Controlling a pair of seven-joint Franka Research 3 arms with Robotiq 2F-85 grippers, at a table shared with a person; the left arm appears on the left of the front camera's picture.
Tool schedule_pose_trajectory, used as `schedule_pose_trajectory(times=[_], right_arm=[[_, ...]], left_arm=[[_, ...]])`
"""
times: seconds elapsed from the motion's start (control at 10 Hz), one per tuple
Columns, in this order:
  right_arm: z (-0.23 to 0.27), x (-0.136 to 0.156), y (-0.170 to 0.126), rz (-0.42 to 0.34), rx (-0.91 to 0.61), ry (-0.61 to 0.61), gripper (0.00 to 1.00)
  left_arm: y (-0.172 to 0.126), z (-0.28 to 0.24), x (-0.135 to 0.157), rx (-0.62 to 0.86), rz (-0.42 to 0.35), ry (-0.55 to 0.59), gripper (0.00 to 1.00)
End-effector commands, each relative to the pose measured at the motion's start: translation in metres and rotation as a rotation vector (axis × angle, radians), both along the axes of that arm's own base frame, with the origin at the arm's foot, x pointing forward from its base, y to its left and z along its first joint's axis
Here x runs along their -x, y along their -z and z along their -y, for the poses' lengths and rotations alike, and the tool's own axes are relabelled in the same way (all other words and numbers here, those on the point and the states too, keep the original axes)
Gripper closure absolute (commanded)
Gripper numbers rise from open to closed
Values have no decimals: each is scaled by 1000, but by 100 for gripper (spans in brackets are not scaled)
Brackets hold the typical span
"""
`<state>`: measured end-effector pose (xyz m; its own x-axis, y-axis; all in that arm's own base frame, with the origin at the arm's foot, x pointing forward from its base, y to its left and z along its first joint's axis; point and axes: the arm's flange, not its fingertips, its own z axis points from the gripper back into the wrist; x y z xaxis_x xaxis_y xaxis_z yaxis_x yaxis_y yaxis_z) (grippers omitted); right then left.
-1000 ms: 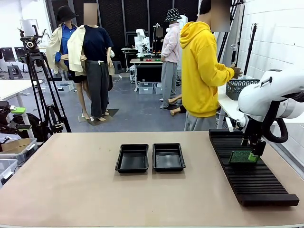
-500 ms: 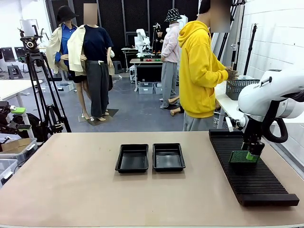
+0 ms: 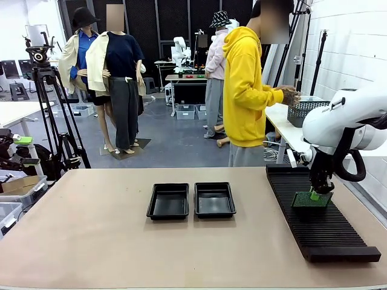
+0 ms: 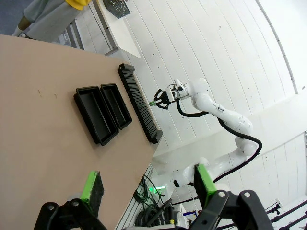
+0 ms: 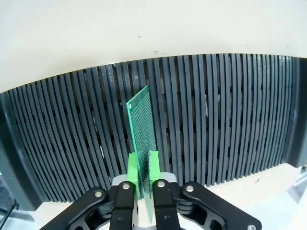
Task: Inspect and transfer BCBs to ESD trays.
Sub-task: Pick up the Blank PCB from the PCB Rack and place it in the left ESD tray.
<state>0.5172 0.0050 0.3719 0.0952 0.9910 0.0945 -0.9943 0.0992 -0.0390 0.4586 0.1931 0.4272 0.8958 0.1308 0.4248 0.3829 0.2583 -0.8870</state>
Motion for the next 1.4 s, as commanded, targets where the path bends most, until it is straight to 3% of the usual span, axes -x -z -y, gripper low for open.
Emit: schedule_pose_trajectory(times=[0.0, 0.3, 0.4, 1.3], right_arm=[[0, -8, -1, -25, -10, 19, 100], [0, -10, 1, -87, -15, 50, 100], [1, -9, -5, 1, -1, 3, 100], [-10, -17, -12, -9, 12, -41, 100]], left_arm=[[-2, -1, 0, 14, 5, -4, 0], [-2, -1, 0, 14, 5, -4, 0], [-2, -1, 0, 14, 5, -4, 0], [-2, -1, 0, 14, 5, -4, 0]])
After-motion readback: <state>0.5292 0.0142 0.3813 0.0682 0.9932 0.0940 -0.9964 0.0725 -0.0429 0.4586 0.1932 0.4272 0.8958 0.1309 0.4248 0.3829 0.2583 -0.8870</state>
